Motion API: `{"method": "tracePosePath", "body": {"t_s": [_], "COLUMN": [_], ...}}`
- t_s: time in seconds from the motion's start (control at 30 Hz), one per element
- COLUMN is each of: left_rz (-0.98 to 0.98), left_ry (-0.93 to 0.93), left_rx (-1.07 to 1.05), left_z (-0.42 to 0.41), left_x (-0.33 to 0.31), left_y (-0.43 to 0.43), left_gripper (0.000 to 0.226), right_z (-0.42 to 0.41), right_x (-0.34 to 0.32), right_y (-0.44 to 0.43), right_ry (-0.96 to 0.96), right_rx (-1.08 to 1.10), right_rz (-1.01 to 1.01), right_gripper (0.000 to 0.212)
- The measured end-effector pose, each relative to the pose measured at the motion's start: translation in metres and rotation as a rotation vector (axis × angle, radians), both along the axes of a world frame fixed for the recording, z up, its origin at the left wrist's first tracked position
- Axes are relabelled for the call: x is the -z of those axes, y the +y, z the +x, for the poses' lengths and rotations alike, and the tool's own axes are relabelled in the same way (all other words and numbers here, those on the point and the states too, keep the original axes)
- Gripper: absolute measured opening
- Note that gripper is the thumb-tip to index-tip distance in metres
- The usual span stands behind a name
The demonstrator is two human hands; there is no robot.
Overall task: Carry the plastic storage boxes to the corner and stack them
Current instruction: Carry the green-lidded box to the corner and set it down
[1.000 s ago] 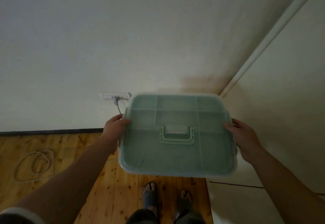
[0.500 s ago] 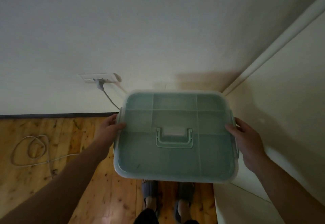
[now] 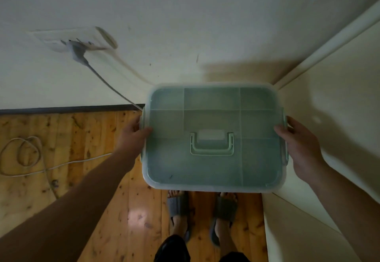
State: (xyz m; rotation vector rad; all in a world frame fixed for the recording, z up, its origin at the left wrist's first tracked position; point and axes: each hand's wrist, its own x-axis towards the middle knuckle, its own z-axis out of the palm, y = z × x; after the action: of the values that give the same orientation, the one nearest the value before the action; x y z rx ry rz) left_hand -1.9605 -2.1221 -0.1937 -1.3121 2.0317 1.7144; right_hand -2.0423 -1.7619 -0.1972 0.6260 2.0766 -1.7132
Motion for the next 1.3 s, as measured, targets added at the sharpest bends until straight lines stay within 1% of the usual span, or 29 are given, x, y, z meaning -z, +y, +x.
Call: {"method": "tracePosePath", "body": {"t_s": [0.1,0.23,0.37,0.57,0.73,0.97,1.1,1.3], "left_rz": [0.009,0.004,-0.023,-0.038,-0.051,-0.035,-0.038,-0.062], "left_ry": [0.002,-0.027,-0.077,-0.107,-0.118,-0.128,-0.121,-0.107], "left_rx": [0.014,0.044,0.086,0.128,0.179,0.118,0.111,0.111], "left_z": [-0.002,-0.005,-0.007,-0.017,-0.025,-0.031,-0.034,-0.04], "left_x": [0.029,0.065,0.096,0.144,0.184,0.226,0.243,0.258], "left_y": [0.0,0.003,0.003,0.004,0.002,0.003,0.004,0.003], "left_gripper": [0.039,0.038,0.038,0.04,0.039,0.04,0.03,0.026], "right_z": [-0.002,-0.008,-0.014,-0.024,-0.036,-0.049,-0.052,-0.057], "right_x": [0.031,0.07,0.103,0.151,0.188,0.23,0.246,0.263], "right_y": [0.002,0.005,0.006,0.007,0.006,0.005,0.002,-0.002], "right_ry": [-0.013,-0.019,-0.034,-0.069,-0.08,-0.106,-0.111,-0.113], "right_rx": [-0.02,-0.016,-0.029,-0.037,-0.045,-0.067,-0.077,-0.08], "right_rz": [0.013,0.052,0.061,0.079,0.097,0.101,0.112,0.137], "right_gripper": [0.023,0.037,0.025,0.024,0.028,0.029,0.024,0.03]}}
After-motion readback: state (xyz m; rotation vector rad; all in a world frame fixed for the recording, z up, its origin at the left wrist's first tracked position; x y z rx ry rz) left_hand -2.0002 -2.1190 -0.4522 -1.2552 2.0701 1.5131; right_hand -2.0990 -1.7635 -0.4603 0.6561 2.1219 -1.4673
